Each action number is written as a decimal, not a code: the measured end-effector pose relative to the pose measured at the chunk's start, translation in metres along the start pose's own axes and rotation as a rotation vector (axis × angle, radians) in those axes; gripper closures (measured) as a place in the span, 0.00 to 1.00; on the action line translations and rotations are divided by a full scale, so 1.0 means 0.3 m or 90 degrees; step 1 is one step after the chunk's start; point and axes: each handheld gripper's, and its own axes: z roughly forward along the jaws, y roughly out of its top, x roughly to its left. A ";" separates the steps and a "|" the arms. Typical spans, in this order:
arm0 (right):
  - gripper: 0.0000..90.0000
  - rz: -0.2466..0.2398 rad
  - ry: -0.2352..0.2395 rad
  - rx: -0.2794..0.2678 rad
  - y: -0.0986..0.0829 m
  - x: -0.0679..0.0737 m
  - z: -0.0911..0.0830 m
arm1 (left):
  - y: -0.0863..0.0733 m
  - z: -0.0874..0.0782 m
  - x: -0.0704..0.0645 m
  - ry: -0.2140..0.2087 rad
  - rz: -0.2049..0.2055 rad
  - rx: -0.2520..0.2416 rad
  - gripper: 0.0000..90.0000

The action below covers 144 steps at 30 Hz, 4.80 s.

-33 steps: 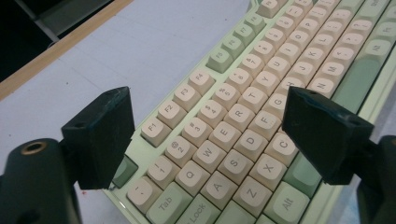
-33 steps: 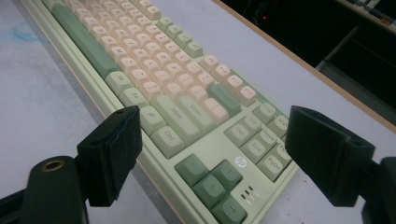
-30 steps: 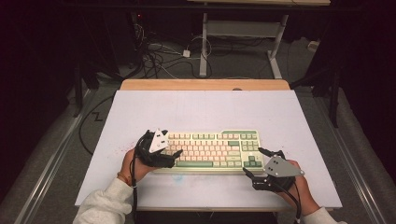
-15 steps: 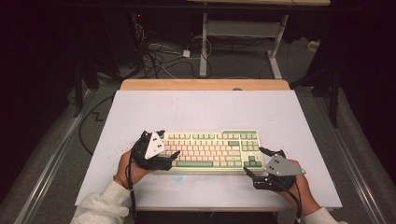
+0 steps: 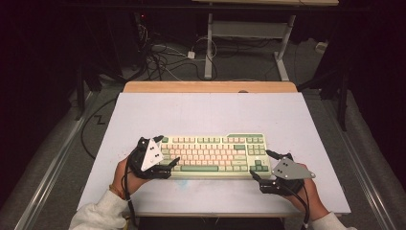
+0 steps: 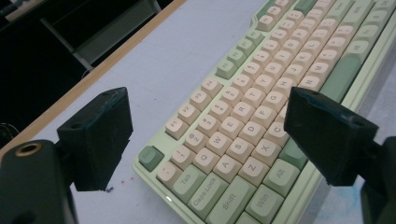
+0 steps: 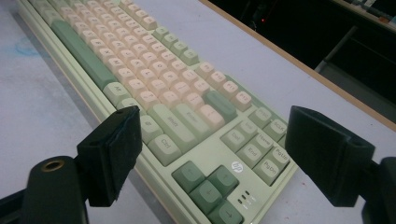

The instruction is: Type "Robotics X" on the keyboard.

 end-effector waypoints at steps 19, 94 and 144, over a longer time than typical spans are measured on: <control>0.23 0.000 0.006 -0.002 0.013 0.004 0.008 | -0.075 -0.051 -0.019 0.005 -0.011 -0.018 0.16; 1.00 -0.021 0.146 0.042 0.171 0.092 0.243 | -0.165 -0.041 -0.048 -0.032 -0.012 0.039 0.17; 1.00 -0.025 0.127 0.093 0.124 0.060 0.237 | -0.062 0.066 -0.086 -0.130 -0.035 0.023 0.79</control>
